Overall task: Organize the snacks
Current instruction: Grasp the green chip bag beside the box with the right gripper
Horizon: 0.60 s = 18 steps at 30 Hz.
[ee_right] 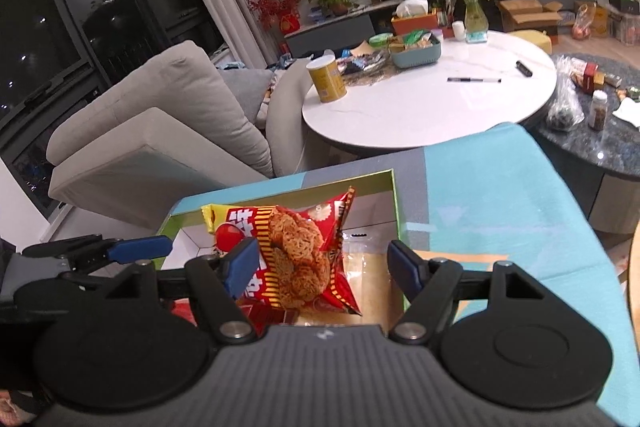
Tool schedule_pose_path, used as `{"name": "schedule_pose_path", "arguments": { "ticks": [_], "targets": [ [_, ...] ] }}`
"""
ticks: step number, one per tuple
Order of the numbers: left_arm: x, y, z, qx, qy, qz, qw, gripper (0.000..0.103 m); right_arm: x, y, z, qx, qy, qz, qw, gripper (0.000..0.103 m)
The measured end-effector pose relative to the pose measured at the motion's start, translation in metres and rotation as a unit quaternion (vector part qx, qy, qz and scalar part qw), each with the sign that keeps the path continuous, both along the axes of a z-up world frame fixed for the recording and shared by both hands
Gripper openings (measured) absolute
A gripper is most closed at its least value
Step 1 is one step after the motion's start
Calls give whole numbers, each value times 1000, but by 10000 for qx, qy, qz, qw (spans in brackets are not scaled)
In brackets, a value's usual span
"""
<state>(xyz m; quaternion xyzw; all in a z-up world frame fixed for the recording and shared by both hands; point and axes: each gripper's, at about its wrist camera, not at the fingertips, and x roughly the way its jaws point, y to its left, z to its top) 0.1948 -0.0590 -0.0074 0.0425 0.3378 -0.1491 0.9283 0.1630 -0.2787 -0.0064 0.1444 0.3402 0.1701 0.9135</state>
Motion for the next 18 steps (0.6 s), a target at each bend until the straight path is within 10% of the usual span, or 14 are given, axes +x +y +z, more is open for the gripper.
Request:
{"name": "schedule_pose_path", "arguments": {
  "ticks": [18],
  "targets": [
    [-82,-24,3,87,-149,-898,9958,76,-66,-52,-4,-94,-242,99,9996,74]
  ]
}}
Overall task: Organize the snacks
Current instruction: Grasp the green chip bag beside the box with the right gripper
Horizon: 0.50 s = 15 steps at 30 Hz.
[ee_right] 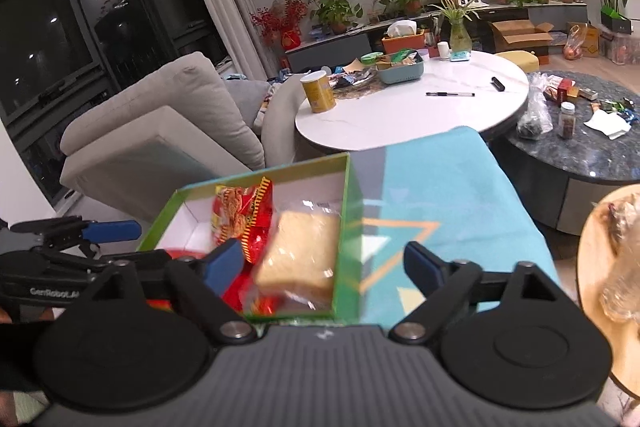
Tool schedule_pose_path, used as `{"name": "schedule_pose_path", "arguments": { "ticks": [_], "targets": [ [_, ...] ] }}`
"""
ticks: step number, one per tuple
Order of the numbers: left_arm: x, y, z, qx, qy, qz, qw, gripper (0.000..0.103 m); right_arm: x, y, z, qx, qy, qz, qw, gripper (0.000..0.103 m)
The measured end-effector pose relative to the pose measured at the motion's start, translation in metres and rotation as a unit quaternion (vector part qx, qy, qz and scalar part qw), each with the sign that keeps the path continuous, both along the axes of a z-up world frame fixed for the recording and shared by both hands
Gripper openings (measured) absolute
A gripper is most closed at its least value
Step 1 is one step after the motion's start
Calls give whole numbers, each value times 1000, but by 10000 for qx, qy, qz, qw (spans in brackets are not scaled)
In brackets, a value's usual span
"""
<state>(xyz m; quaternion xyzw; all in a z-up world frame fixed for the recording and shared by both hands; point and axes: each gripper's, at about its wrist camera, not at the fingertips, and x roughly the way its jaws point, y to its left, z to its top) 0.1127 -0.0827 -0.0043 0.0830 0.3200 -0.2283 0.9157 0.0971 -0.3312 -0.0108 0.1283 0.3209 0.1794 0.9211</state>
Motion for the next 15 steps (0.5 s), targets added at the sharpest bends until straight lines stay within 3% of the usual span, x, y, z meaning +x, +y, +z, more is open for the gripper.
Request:
{"name": "schedule_pose_path", "arguments": {
  "ticks": [6,10,15],
  "targets": [
    [-22,-33,-25,256,264,-565,9977,76,-17,-12,-18,-64,56,130,9999,74],
    [-25,-47,-37,296,426,-671,9964,76,-21,-16,-28,6,178,174,9997,74],
    [-19,-55,-45,275,579,-642,9959,66,-22,-16,-36,60,241,269,9993,74]
  ]
}}
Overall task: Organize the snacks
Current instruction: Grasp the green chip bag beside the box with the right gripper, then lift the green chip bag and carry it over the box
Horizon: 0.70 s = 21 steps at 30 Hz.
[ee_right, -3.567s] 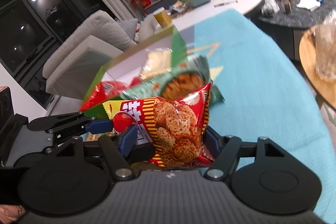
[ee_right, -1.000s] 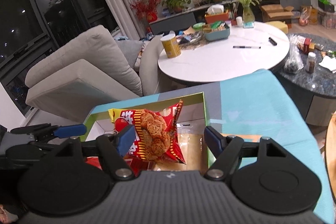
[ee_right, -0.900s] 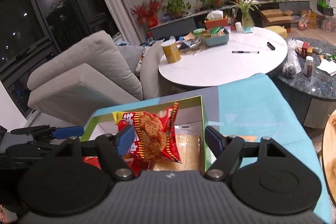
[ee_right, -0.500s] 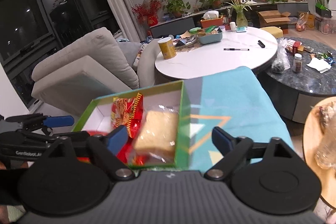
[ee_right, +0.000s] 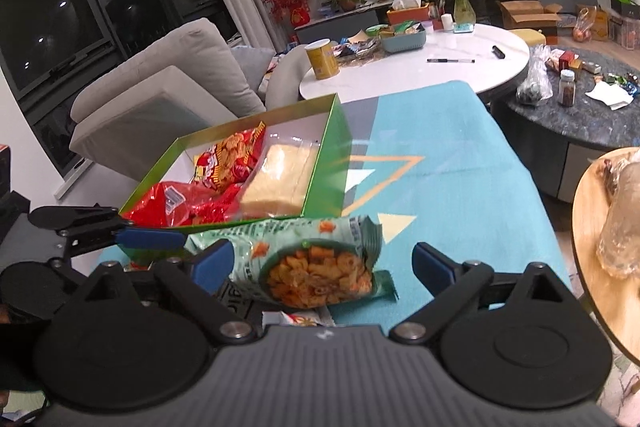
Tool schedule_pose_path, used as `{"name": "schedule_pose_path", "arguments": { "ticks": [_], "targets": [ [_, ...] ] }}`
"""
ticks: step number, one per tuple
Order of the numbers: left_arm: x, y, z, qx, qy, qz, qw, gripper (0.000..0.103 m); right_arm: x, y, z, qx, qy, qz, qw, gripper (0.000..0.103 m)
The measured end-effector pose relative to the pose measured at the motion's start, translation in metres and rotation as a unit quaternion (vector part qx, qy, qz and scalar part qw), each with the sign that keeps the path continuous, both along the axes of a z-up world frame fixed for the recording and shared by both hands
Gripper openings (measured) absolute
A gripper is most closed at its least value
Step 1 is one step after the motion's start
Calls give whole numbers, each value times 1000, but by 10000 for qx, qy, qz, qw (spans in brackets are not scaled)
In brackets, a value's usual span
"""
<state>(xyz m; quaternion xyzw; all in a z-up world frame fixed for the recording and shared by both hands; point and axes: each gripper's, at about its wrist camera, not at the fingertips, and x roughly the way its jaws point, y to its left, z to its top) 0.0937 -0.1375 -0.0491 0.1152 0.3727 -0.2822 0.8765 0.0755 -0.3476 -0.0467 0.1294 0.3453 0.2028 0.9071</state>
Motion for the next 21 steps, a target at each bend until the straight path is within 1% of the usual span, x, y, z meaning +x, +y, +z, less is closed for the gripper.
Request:
{"name": "schedule_pose_path", "arguments": {
  "ticks": [2,12,15,21],
  "targets": [
    [1,-2,-2,0,49,0,10000,63,-1,-2,-3,25,10,26,10000,74],
    [12,-15,-11,76,153,30,9998,61,5,2,-14,127,70,145,9998,74],
    [14,-17,-14,107,177,54,9998,58,8,4,-16,127,95,169,9997,74],
    [19,-20,-19,7,327,21,9995,48,10,9,-19,150,99,235,9996,74]
  ]
}}
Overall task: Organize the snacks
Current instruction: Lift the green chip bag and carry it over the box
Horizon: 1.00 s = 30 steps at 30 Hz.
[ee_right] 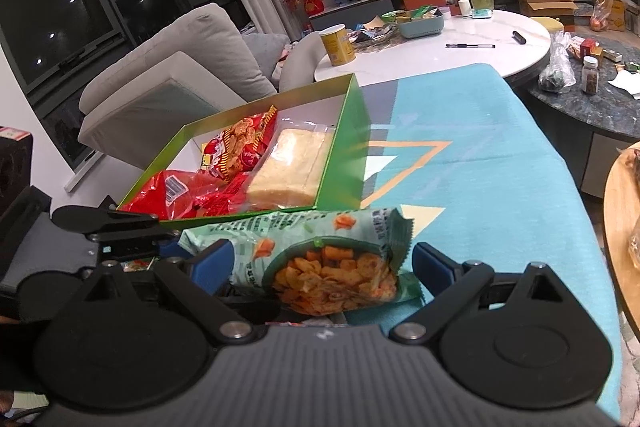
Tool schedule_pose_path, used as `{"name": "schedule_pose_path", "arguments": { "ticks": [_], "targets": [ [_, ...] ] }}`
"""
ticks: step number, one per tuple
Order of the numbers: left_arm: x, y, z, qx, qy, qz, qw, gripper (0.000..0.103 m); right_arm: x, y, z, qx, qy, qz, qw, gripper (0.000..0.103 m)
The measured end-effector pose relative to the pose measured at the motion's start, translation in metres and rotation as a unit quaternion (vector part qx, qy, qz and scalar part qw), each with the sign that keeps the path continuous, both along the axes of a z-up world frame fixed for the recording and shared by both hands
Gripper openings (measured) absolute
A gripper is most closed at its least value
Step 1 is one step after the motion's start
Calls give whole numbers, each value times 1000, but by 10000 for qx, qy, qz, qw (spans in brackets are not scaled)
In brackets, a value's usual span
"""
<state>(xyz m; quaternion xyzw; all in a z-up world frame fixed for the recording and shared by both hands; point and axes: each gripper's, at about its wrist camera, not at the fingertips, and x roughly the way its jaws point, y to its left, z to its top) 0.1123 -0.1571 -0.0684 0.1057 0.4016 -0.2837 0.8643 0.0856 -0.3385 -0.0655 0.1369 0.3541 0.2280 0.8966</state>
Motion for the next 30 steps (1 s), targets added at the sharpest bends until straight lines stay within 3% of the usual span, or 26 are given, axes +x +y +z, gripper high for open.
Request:
{"name": "schedule_pose_path", "arguments": {
  "ticks": [7,30],
  "targets": [
    [-6,0,4,42,-71,17,10000,46,-3,5,4,-61,-30,-25,10000,74],
    [-52,48,69,-430,-886,292,9947,46,-35,33,69,45,-761,1,9971,74]
  ]
}}
